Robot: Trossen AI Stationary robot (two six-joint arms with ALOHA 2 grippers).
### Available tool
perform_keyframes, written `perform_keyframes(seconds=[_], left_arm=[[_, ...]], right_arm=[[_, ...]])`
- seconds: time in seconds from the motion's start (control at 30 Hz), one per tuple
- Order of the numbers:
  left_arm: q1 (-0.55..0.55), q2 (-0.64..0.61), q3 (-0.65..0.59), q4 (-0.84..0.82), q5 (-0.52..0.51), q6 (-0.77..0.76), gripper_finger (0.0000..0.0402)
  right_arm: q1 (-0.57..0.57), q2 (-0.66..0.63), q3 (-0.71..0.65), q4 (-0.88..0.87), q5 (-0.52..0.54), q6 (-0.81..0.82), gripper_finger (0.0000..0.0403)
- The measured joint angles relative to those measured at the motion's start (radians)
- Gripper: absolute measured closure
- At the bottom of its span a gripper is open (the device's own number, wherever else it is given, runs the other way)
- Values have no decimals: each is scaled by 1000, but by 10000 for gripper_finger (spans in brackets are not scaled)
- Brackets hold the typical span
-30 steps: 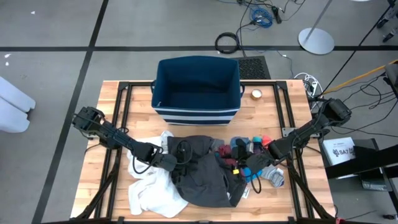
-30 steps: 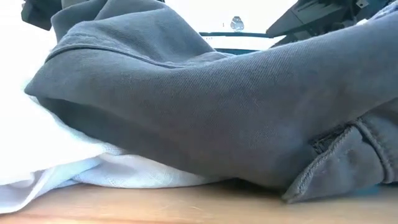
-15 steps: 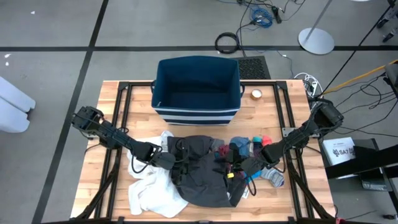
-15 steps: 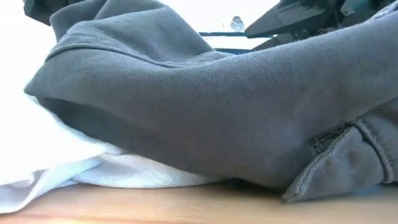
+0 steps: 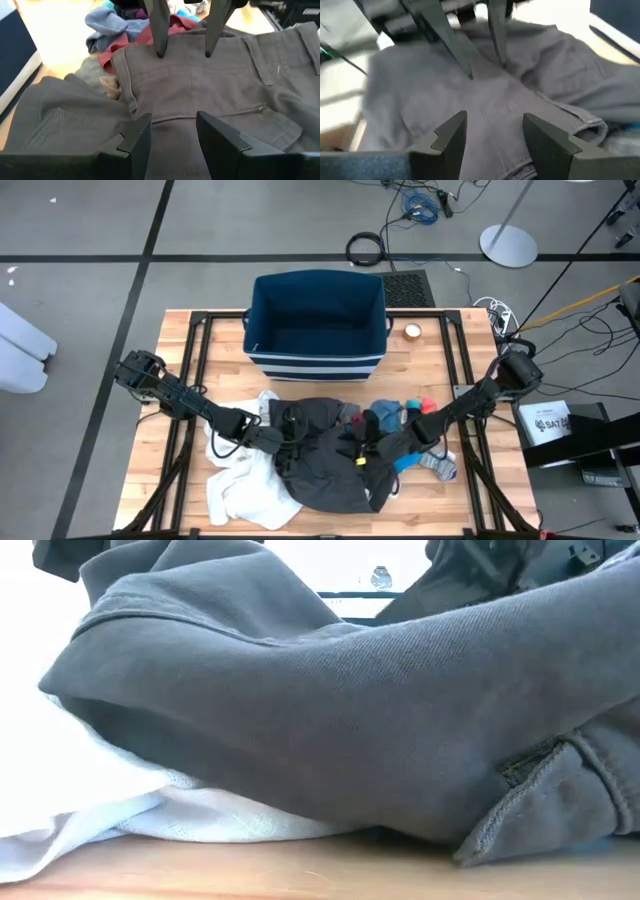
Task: Sort clothes
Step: Put the black shorts into the blue bin
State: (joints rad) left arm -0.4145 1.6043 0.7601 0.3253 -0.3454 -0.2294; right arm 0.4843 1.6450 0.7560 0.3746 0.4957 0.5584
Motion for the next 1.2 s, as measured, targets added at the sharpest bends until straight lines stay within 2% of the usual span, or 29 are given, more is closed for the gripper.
perform_keyframes(seconds=[0.1,0.3,0.37,0.43,0.53,0.6,0.77,1.03,1.2], left_arm=[[0,0,0,-3,0,0,237],[-2,0,0,-45,0,-11,237],[-3,0,0,-70,0,-35,237],[-3,0,0,-88,0,-52,237],[-3,0,0,-89,0,-53,237],[-3,0,0,-89,-1,-53,237],[-3,0,0,-89,-2,-53,237],[-3,0,0,-89,-4,-53,237],[-3,0,0,-89,-4,-54,237]], right_arm=[[8,22,63,-134,9,-47,220],[69,44,209,-356,156,-157,220],[87,44,255,-448,238,-122,220],[95,44,297,-567,291,5,220],[77,44,335,-710,250,226,220],[63,44,334,-739,209,290,220],[36,44,334,-748,103,323,220],[20,46,334,-736,36,352,220],[7,110,334,-665,-42,334,220]])
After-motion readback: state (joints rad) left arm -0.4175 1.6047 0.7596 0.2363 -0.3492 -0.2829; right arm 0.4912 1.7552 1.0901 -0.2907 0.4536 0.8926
